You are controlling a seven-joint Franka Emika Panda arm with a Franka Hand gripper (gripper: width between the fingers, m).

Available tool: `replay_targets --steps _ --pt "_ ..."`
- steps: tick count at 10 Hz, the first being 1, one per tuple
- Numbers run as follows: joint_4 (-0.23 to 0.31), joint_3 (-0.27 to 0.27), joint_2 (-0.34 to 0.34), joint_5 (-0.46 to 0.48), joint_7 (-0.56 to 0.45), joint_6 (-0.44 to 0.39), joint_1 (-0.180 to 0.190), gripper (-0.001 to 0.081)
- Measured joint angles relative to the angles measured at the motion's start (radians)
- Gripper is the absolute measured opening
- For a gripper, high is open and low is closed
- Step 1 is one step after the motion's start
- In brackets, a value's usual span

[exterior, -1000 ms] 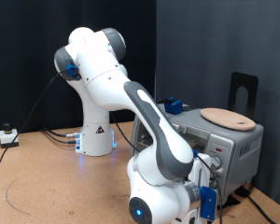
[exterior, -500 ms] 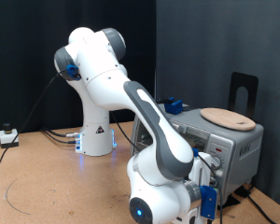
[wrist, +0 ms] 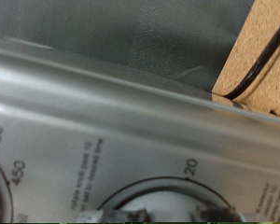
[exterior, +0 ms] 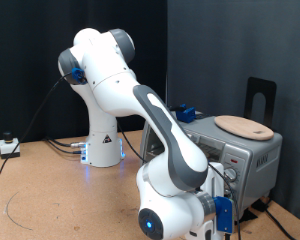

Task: Make a piece of toast with the oven

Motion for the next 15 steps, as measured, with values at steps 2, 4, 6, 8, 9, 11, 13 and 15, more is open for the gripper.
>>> replay_targets --steps 2,4,6,8,9,11,13,15 --pt "-0.035 0.005 -0.033 0.004 -0.114 0.043 -0.003 0.0099" --pt "-0.067 0.01 -0.056 0.02 -0.201 0.076 -0.01 0.0099" --pt "-0.086 0.01 -0.068 0.04 -0.248 0.094 -0.013 0.0099" --pt "-0.092 0.01 -0.07 0.047 -0.267 0.099 -0.015 0.0099" --pt "-0.095 0.01 -0.072 0.049 -0.274 0.102 -0.015 0.0099" --pt "-0.104 0.01 -0.08 0.056 -0.3 0.111 -0.016 0.0099" --pt "-0.109 0.01 -0.084 0.06 -0.307 0.116 -0.016 0.0099" --pt "-0.109 0.01 -0.084 0.06 -0.306 0.116 -0.016 0.0099"
